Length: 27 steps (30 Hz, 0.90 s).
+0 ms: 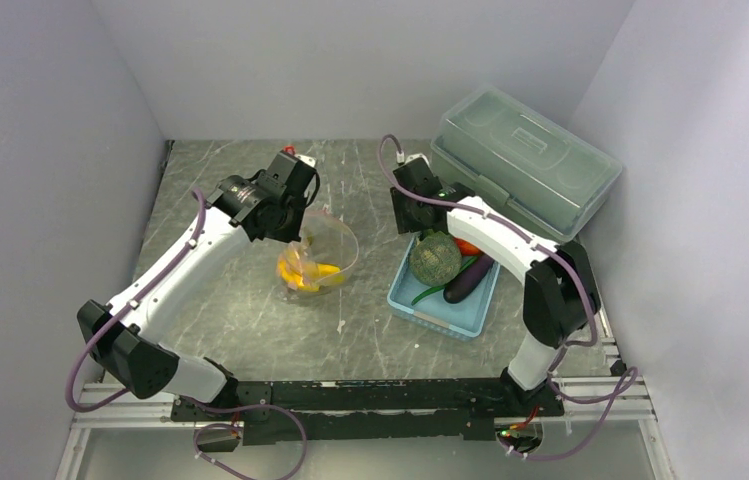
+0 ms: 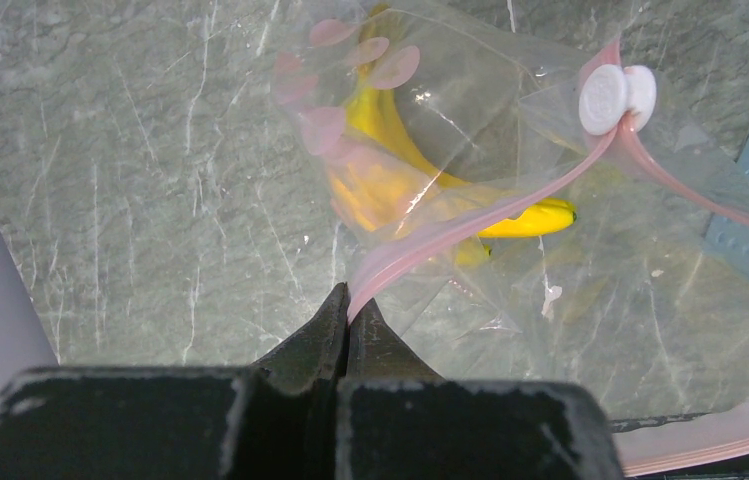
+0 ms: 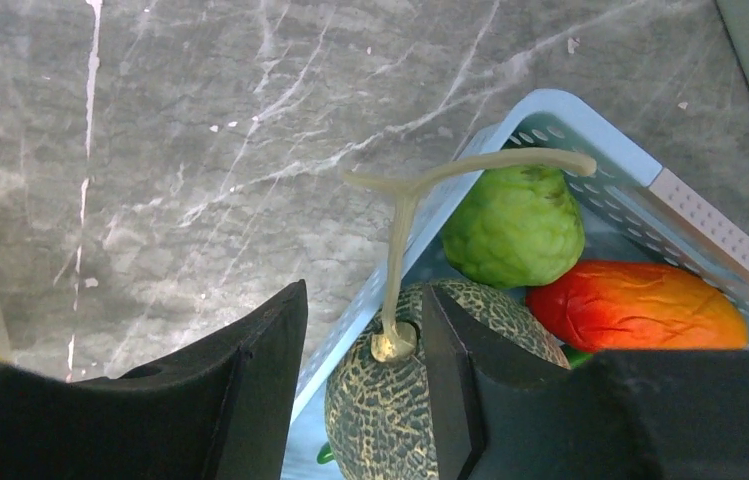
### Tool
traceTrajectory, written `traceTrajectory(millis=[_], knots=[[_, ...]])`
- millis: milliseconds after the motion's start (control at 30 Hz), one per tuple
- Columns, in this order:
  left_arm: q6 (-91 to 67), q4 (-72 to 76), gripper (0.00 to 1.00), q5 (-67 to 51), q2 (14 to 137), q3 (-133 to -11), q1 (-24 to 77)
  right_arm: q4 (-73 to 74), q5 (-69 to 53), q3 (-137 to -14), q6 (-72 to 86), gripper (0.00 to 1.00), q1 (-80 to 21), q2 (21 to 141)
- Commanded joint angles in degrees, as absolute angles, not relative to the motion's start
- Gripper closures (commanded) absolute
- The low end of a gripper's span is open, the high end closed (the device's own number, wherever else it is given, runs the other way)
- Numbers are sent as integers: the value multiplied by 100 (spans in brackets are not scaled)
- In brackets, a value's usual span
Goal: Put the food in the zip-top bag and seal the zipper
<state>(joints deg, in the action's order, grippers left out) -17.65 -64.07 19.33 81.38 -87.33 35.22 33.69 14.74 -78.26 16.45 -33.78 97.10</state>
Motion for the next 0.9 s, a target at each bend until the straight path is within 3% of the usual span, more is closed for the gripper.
traceTrajectory(millis=[0, 567, 867], knots=[[-1691, -6273, 100, 2002, 7921, -8684, 3498, 3211, 1639, -8155, 1556, 51, -3348, 9872], [-1661, -6249, 100, 1978, 7978, -8640, 3489, 3123, 1783, -8464, 1410, 54, -3291, 10666], [-1644, -6210, 100, 1945, 7972, -8581, 3441, 3151, 1775, -8451, 1341, 62, -3286, 10863]])
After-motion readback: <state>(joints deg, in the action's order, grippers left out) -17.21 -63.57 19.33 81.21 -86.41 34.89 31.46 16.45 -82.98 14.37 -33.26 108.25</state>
